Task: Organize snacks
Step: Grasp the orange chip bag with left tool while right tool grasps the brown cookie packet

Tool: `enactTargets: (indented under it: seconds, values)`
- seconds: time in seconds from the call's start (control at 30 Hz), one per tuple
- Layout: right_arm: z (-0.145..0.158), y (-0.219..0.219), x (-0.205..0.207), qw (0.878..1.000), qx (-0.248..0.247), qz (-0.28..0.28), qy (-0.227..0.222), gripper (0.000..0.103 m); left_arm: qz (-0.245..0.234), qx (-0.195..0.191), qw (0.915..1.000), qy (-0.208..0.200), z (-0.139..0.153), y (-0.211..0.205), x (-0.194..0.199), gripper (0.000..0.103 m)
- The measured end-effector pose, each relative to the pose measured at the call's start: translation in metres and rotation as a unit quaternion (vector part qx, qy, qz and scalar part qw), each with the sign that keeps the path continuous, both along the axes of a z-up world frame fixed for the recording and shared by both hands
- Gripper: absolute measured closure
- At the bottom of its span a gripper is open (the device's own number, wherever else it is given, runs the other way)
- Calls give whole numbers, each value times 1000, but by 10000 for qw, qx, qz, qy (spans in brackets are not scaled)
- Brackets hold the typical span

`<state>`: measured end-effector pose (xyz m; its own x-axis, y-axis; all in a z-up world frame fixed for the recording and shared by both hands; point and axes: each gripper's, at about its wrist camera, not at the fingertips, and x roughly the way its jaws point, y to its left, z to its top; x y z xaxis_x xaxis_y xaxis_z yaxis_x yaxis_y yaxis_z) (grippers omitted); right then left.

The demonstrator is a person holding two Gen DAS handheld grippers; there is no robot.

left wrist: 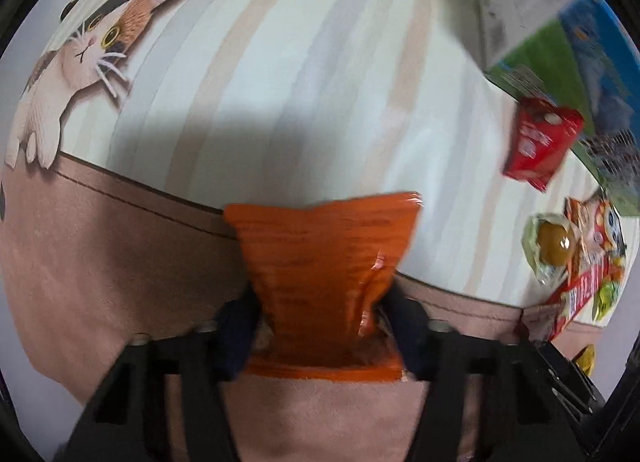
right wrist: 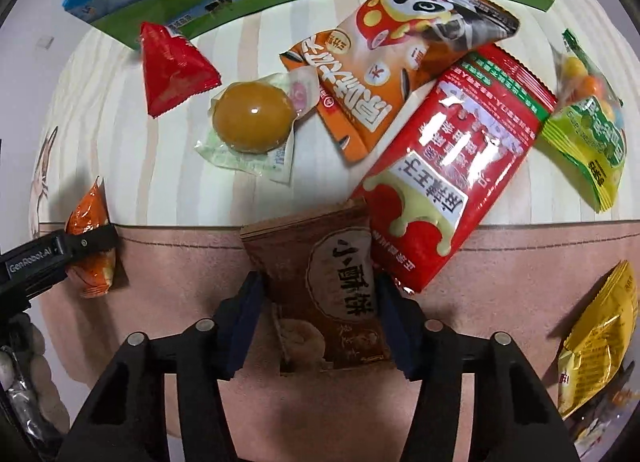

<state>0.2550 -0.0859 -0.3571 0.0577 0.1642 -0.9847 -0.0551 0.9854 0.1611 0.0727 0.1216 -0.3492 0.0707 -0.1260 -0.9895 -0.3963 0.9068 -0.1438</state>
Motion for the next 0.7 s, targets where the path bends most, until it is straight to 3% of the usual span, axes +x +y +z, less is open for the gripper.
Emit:
enactTargets:
  seconds: [0.23,0.33,0.47,0.6,0.7]
  values:
    - [-1,-29,-33,9991,175,-300,262,48,-837,-42,9964,103,-2,-77,-48,51]
    - [-2,-41,-52,9979,226,-443,418,48,-1211,158,9925,87,-6,-110,-69,51]
    - [-7,-48,-66,9966,280,-576,520,48,-1397,430,9893,19,-13,-129,-80,51]
    - [-15,-40,-65,9957,333,-627,589,37,-1392,399,9894,78,-16,-137,-78,51]
    - [-19,-35,-65,9962,215,-587,609,34,-1413,402,9891,82,-19,-130,-68,51]
